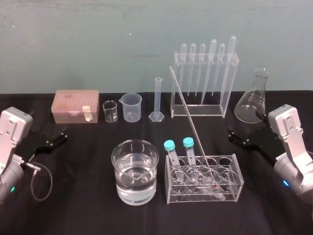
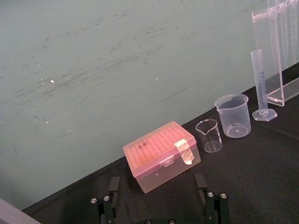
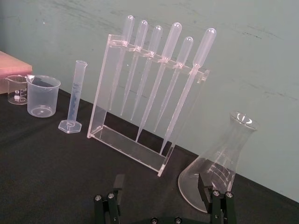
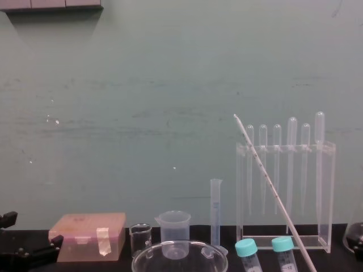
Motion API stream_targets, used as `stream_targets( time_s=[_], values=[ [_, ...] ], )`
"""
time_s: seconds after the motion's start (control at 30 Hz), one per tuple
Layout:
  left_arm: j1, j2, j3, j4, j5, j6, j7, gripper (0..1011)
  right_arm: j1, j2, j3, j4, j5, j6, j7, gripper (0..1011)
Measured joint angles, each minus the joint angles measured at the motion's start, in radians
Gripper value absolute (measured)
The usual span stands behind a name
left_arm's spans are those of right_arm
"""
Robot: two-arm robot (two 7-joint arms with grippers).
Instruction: Hold the thermometer with one hand and immerse one end into the beaker, then reinsert it into the test tube rack.
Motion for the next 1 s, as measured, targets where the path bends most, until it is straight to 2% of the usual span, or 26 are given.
stream_targets(
  time_s=[1.0],
  values=[
    [0.0,0.0,0.0,0.0,0.0,0.0,0.0,1008,0.0,0.0,0.0,0.0,0.0,0.0,0.0,1003]
  ],
)
